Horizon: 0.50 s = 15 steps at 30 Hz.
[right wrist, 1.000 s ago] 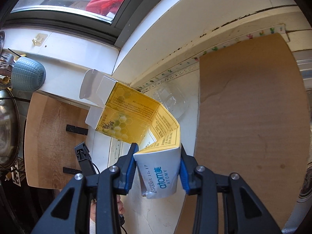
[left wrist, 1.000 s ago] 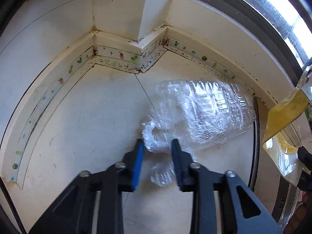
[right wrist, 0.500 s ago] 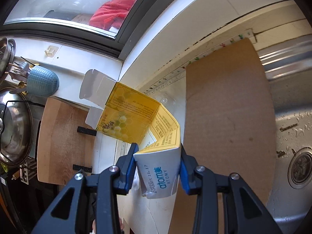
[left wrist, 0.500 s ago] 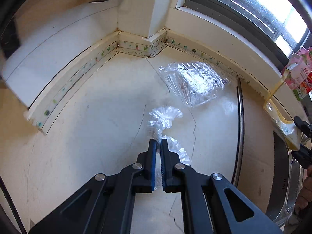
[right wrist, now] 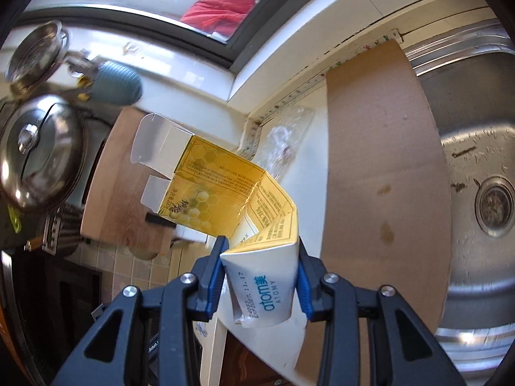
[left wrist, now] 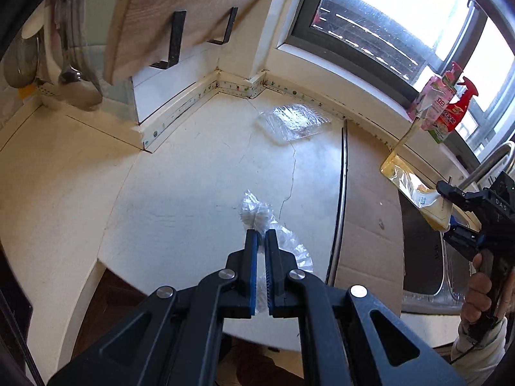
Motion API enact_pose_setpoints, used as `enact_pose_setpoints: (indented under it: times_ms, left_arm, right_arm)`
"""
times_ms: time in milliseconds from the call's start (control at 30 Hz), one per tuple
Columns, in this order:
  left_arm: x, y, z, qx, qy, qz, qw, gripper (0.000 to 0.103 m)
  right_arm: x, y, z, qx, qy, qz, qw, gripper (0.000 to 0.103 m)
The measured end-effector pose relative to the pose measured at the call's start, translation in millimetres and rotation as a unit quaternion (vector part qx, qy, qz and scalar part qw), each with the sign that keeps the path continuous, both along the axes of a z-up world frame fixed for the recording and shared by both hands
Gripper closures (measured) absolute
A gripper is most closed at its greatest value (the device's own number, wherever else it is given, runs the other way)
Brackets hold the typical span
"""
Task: Collect trash
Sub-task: 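Carry the plastic wrap and atomy box down over the bin with both tools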
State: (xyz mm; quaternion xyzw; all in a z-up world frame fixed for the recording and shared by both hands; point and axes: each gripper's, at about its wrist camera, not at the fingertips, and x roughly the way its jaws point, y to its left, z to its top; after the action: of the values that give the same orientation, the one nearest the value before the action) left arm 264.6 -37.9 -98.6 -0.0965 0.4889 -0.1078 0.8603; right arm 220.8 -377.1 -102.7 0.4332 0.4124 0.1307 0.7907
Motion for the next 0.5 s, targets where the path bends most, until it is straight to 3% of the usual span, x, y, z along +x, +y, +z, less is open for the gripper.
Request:
enact_pose_setpoints:
  times_ms: [233, 500]
  left_arm:
    - [-76, 38, 8, -0.010, -0.010, -0.022, 0.9997, 0.100]
    - [-162, 78, -7, -0.024, 0.000, -0.052, 0.9984, 0.100]
  right_arm:
    - [-84, 80, 16, -0.032, 0.005, 0.026, 0.999, 0.065]
    - [-163, 160, -1, -0.082, 0.035, 0.062, 0.994, 0.065]
